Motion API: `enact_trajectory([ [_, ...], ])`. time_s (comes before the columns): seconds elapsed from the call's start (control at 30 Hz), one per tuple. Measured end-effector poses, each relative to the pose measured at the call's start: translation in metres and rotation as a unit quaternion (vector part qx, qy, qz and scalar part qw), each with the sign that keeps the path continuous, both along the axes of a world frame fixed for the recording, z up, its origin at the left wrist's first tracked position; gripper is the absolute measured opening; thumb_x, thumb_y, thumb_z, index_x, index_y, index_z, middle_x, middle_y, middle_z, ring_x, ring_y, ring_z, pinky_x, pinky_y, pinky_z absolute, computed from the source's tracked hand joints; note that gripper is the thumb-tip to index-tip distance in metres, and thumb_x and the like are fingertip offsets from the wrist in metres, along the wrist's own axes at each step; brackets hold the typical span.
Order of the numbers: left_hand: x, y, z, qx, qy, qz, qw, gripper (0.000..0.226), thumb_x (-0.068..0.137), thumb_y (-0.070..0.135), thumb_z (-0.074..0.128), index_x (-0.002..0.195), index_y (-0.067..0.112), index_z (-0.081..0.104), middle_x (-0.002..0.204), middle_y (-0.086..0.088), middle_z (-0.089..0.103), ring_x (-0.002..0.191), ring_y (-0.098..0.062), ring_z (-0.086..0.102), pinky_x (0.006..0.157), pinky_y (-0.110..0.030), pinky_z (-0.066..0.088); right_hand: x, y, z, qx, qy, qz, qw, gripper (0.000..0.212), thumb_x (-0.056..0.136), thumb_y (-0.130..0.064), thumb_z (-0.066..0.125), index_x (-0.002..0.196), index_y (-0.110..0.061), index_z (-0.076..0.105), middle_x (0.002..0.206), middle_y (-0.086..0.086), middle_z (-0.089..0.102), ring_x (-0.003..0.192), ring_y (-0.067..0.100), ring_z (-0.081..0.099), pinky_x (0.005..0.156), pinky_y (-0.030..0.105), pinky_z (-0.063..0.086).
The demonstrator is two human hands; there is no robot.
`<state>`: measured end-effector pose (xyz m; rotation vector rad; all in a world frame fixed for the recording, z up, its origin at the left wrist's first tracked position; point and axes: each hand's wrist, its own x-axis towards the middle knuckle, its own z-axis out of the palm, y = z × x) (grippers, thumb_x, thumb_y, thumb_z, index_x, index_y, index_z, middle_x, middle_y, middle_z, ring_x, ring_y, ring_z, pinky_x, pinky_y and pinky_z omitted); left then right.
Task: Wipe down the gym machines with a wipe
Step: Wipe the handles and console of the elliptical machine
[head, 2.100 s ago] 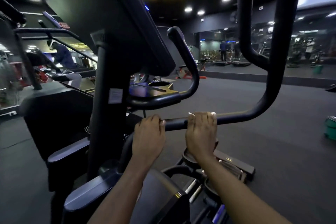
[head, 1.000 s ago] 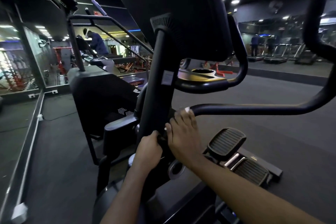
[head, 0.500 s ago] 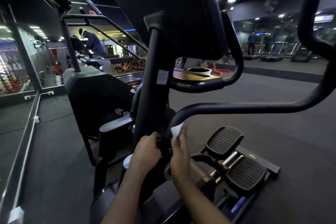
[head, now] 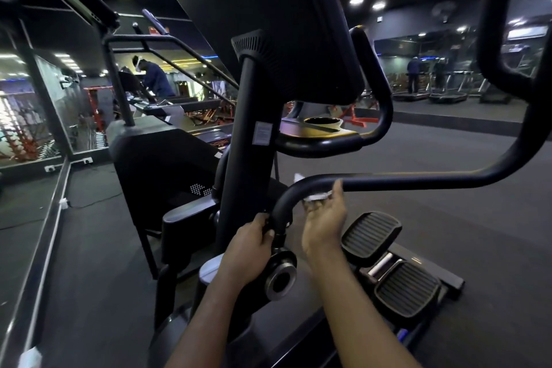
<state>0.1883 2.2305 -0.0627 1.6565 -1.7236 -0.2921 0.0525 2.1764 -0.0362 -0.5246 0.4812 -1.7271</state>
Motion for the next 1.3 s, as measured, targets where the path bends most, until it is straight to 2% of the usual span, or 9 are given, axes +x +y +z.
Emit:
enact_trajectory([
  [0.13, -0.012, -0.011, 0.020, -0.052, 0.016, -0.023, 0.998, 0.029, 0.102, 0.022, 0.050, 0.131, 0.021, 0.052, 0.110, 0.002, 0.069, 0.100, -0.015, 0.065, 0.089, -0.043, 0.053, 0.027, 0.003, -0.008, 0.020, -0.029, 0.000, 0.999, 0.066, 0.088, -0.058, 0.065, 0.128, -0.007, 0.054, 0.108, 0.015, 0.061, 0.103, 0.030, 0.059, 0.089, 0.039, 0.049],
  [0.3, -0.025, -0.027, 0.040, -0.092, -0.009, -0.047, 0.995, 0.030, 0.103, 0.020, 0.049, 0.133, 0.023, 0.052, 0.113, 0.003, 0.064, 0.103, -0.017, 0.061, 0.090, -0.039, 0.051, -0.025, -0.005, 0.016, 0.018, -0.148, -0.098, 0.984, 0.025, 0.103, -0.042, 0.050, 0.107, -0.019, 0.059, 0.078, -0.002, 0.050, 0.070, 0.012, 0.049, 0.067, 0.025, 0.041],
  [0.43, -0.045, -0.050, 0.048, -0.103, -0.039, -0.067, 0.992, 0.034, 0.103, 0.022, 0.047, 0.137, 0.020, 0.052, 0.123, -0.004, 0.063, 0.112, -0.022, 0.059, 0.096, -0.041, 0.049, -0.033, -0.014, 0.022, 0.014, -0.161, -0.092, 0.983, 0.031, 0.103, -0.039, 0.049, 0.116, -0.013, 0.058, 0.096, 0.008, 0.061, 0.087, 0.018, 0.060, 0.074, 0.023, 0.051],
  [0.6, -0.077, -0.069, 0.066, -0.111, -0.102, -0.083, 0.985, 0.031, 0.104, 0.026, 0.046, 0.133, 0.019, 0.056, 0.128, -0.005, 0.063, 0.118, -0.025, 0.056, 0.098, -0.049, 0.046, -0.072, -0.017, 0.020, -0.003, -0.137, -0.124, 0.983, 0.034, 0.096, -0.054, 0.052, 0.078, -0.025, 0.052, 0.066, -0.005, 0.054, 0.069, 0.016, 0.056, 0.066, 0.030, 0.044],
  [0.8, -0.120, -0.086, 0.087, -0.075, -0.184, -0.086, 0.976, 0.021, 0.107, 0.033, 0.038, 0.091, 0.026, 0.048, 0.108, -0.007, 0.066, 0.106, -0.030, 0.059, 0.091, -0.045, 0.046, -0.099, -0.042, 0.022, 0.018, -0.123, -0.140, 0.982, 0.036, 0.099, -0.047, 0.053, 0.124, -0.020, 0.054, 0.137, 0.019, 0.059, 0.122, 0.023, 0.060, 0.111, 0.047, 0.042],
  [0.97, -0.169, -0.100, 0.095, -0.074, -0.230, -0.104, 0.965, 0.029, 0.107, 0.039, 0.031, 0.089, 0.024, 0.048, 0.100, -0.010, 0.067, 0.096, -0.035, 0.062, 0.081, -0.044, 0.046, -0.154, -0.059, 0.021, 0.009, -0.143, -0.176, 0.974, 0.030, 0.104, -0.041, 0.047, 0.123, -0.018, 0.051, 0.110, 0.005, 0.062, 0.116, 0.026, 0.060, 0.113, 0.045, 0.042],
  [1.07, -0.185, -0.108, 0.087, -0.106, -0.302, -0.028, 0.947, 0.051, 0.107, 0.048, 0.025, 0.104, 0.019, 0.067, 0.103, -0.012, 0.072, 0.098, -0.037, 0.065, 0.081, -0.042, 0.046, -0.201, -0.092, 0.025, 0.037, -0.103, -0.243, 0.964, 0.059, 0.104, -0.047, 0.045, 0.151, -0.011, 0.035, 0.126, 0.006, 0.062, 0.118, 0.019, 0.061, 0.101, 0.029, 0.047],
  [1.2, -0.205, -0.112, 0.078, -0.124, -0.287, 0.100, 0.945, 0.062, 0.106, 0.050, 0.026, 0.099, 0.011, 0.074, 0.099, -0.014, 0.074, 0.096, -0.035, 0.069, 0.081, -0.039, 0.048, -0.208, -0.085, 0.000, 0.002, -0.102, -0.231, 0.968, 0.027, 0.108, -0.027, 0.041, 0.134, -0.020, 0.048, 0.102, -0.008, 0.072, 0.114, 0.020, 0.063, 0.100, 0.030, 0.048],
  [1.3, -0.210, -0.111, 0.077, -0.126, -0.278, 0.134, 0.943, 0.055, 0.105, 0.045, 0.033, 0.095, 0.010, 0.075, 0.094, -0.014, 0.075, 0.092, -0.036, 0.070, 0.077, -0.038, 0.050, -0.232, -0.102, 0.003, 0.003, -0.089, -0.242, 0.966, 0.045, 0.107, -0.033, 0.045, 0.146, -0.011, 0.041, 0.124, 0.006, 0.065, 0.127, 0.028, 0.059, 0.110, 0.038, 0.045],
])
